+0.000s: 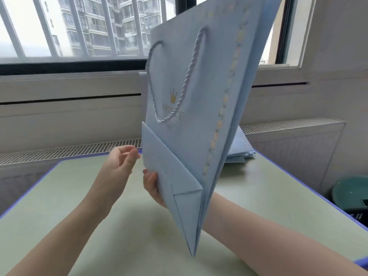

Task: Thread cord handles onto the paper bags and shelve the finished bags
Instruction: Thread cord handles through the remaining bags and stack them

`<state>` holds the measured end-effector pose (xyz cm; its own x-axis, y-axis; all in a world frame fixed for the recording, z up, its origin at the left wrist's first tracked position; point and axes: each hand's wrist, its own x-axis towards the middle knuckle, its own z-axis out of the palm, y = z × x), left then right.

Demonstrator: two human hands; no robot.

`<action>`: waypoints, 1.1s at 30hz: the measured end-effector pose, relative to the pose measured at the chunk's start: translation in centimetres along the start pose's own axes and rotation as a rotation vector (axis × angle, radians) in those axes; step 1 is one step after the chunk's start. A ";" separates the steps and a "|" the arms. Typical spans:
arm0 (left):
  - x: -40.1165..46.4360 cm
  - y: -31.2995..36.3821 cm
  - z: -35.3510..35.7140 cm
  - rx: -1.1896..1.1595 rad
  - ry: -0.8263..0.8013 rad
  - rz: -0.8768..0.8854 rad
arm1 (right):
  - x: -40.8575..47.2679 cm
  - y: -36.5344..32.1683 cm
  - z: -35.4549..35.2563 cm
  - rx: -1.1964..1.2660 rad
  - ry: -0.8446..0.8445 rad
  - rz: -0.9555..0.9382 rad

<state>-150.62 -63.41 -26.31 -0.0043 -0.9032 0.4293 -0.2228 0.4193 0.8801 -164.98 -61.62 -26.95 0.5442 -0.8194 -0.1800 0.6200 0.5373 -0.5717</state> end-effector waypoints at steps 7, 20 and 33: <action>-0.2 0.8 -0.3 -0.303 -0.164 0.106 | 0.6 -5.9 -1.0 -0.027 0.564 -0.741; 0.7 -0.8 -1.8 -0.477 0.032 -0.050 | 0.4 -4.6 -1.3 -0.277 0.428 -0.636; 1.1 -2.4 -0.6 -0.057 -0.011 -0.120 | -1.2 -9.9 -3.2 -0.217 0.587 -1.036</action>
<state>-149.53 -65.40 -27.85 0.0085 -0.9479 0.3186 -0.1663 0.3128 0.9352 -173.56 -66.61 -23.67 -0.5287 -0.8374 0.1387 0.4717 -0.4258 -0.7722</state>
